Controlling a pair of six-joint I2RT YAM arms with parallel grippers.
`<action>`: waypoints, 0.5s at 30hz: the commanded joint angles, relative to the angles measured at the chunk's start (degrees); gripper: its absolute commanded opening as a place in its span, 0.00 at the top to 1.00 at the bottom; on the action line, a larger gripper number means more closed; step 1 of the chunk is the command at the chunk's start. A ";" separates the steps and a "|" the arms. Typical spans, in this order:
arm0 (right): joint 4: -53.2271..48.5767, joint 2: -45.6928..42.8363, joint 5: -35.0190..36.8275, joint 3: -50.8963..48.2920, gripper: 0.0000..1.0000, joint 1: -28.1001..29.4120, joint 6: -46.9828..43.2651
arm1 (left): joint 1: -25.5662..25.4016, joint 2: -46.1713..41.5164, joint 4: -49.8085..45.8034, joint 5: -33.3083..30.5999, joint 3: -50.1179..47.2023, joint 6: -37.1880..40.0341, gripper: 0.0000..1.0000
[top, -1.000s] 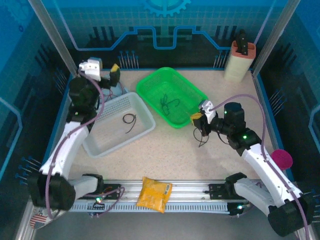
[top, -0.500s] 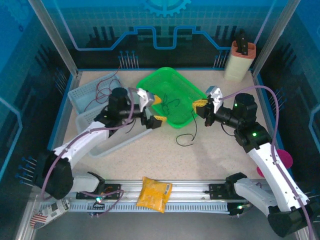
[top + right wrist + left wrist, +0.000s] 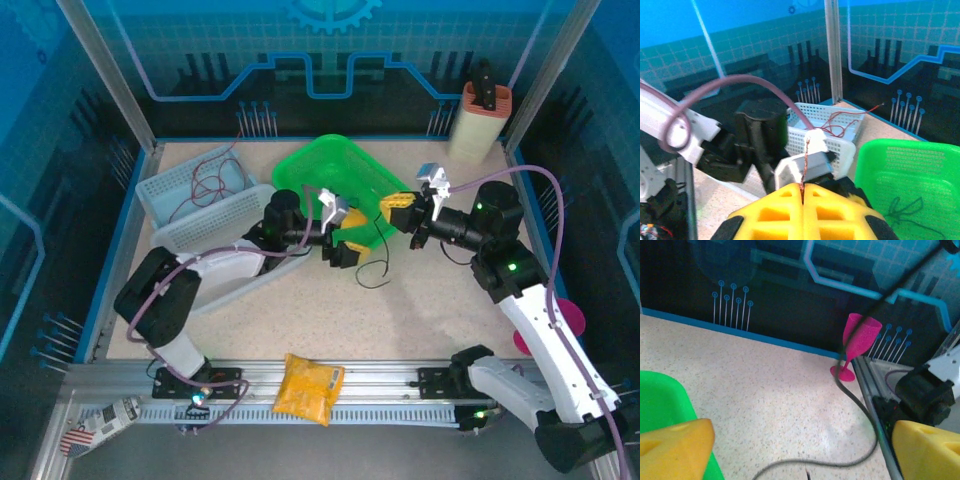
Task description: Untangle the cables
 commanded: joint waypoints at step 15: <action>2.15 -0.87 -1.41 1.60 1.00 -0.75 2.10 | -2.61 3.60 20.26 3.13 5.21 -13.47 1.00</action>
